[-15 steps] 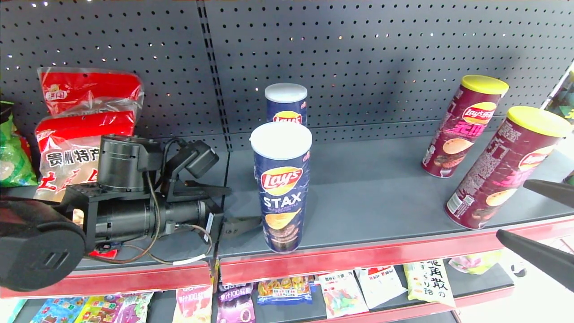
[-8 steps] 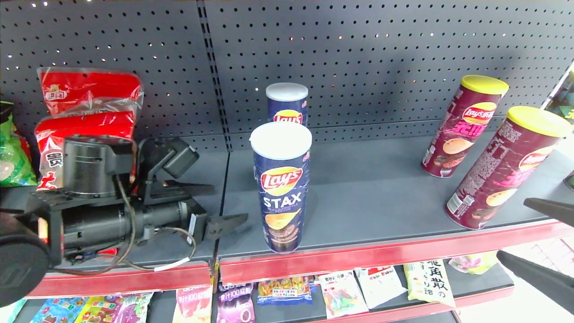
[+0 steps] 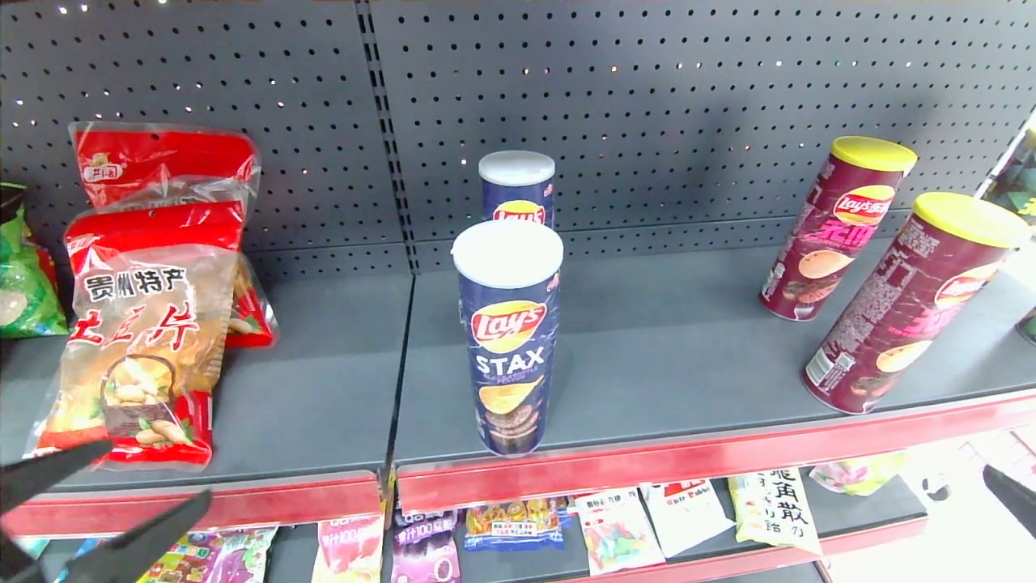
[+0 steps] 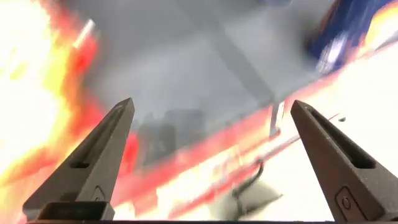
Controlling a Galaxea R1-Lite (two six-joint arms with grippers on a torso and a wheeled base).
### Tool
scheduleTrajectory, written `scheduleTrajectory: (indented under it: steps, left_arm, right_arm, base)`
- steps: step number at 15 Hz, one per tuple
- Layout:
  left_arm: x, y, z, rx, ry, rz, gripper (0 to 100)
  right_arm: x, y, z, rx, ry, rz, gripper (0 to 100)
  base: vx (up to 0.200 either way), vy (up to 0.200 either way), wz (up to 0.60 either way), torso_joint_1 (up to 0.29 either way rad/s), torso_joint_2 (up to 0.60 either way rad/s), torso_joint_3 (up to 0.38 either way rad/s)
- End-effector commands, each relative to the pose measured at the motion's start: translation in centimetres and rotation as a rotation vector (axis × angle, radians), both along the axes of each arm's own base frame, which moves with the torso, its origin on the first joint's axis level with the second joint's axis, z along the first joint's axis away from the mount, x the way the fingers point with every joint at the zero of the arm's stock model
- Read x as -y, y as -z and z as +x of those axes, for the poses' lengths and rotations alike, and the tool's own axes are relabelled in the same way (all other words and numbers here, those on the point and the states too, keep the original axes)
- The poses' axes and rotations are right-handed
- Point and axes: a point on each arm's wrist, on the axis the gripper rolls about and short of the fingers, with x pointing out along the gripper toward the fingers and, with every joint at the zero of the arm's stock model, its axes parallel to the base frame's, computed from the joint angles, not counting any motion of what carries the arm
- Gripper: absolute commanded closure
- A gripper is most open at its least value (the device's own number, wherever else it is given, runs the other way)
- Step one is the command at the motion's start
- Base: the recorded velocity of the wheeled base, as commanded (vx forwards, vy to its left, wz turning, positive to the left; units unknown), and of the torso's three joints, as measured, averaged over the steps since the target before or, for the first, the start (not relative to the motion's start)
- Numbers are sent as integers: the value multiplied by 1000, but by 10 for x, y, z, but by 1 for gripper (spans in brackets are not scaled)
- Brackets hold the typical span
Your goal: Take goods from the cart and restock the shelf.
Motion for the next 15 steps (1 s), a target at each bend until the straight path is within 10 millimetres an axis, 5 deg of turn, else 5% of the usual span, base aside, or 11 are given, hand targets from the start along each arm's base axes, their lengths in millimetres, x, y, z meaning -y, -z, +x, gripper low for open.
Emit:
scheduleTrajectory:
  steps: [1,4,7,10,15]
  left_arm:
    - [-29,49,-116,48,-277,-40,0]
    - [-22,64,-125,30,-444,-57,0]
    - [-19,90,-112,136,-413,-106,0]
    - [-16,96,-95,296,-278,-85,0]
    - [-17,99,-91,328,-320,-94,0]
  right_arm:
    - [3,22,-30,-7,116,-2,0]
    - [2,56,-47,-43,127,-2,0]
    - [1,81,-62,50,150,-1,0]
    - [2,84,-58,116,170,60,0]
    - [4,84,-58,115,324,84,0]
  base:
    - [0,0,0,0,0,0]
    - [0,0,0,0,0,0]
    - [0,0,0,0,0,0]
    - [0,0,0,0,0,0]
    - [0,0,0,0,0,0]
